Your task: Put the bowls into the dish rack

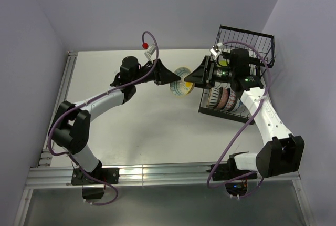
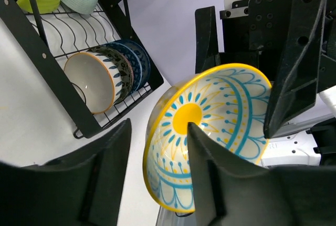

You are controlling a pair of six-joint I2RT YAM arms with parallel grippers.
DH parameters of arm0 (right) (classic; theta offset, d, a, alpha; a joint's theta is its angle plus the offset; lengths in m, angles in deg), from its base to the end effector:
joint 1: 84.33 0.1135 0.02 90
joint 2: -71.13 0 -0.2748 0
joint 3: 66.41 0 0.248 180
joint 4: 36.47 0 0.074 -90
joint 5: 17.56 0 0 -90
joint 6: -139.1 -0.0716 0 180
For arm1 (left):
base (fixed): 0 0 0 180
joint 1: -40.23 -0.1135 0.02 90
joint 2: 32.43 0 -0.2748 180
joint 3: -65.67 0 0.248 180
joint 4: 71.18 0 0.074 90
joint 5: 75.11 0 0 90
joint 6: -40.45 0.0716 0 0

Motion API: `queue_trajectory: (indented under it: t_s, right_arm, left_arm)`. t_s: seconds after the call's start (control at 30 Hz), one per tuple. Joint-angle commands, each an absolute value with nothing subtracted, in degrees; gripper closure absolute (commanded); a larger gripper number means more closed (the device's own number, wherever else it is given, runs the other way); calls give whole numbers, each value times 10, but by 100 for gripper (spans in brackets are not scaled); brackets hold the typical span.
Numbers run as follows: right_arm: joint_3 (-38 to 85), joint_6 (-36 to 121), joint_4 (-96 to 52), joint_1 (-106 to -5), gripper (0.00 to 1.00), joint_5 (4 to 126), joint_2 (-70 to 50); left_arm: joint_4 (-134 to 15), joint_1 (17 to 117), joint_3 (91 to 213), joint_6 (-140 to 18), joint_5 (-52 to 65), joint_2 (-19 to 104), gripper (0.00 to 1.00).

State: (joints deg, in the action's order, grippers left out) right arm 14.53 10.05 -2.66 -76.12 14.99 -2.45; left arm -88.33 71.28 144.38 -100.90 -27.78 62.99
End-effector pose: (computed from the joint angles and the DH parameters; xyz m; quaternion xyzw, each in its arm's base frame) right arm 0.2774 0.1010 0.3587 -0.0457 0.7860 0.5594 0.2593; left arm 0.3263 -0.2531 0.3167 0.1386 0.6914 -0.6283 0.3287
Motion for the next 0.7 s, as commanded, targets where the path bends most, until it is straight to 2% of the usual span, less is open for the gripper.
queue_trajectory:
  t_s: [0.0,0.27,0.3,0.47,0.5,0.67]
  right_arm:
    - [157,127,-35,-779,100,137,2]
    - [160,242,66,-855,100,111,34]
    - [161,266,85,-878,100,111,38]
    - [186,435,247,-948,100,128,48]
    - [191,457,268,-960,100,130,47]
    - [248,616,431,-1057,100,140,2]
  left_arm:
    - [-867,711,1472,-986,-294,620,47]
    - [-806,699,1473,-931,-311,608,34]
    - [-800,698,1475,-924,-312,607,29]
    - [-744,698,1500,-879,-321,611,21]
    - [-733,698,1504,-872,-321,612,14]
    - [-672,699,1519,-809,-307,606,9]
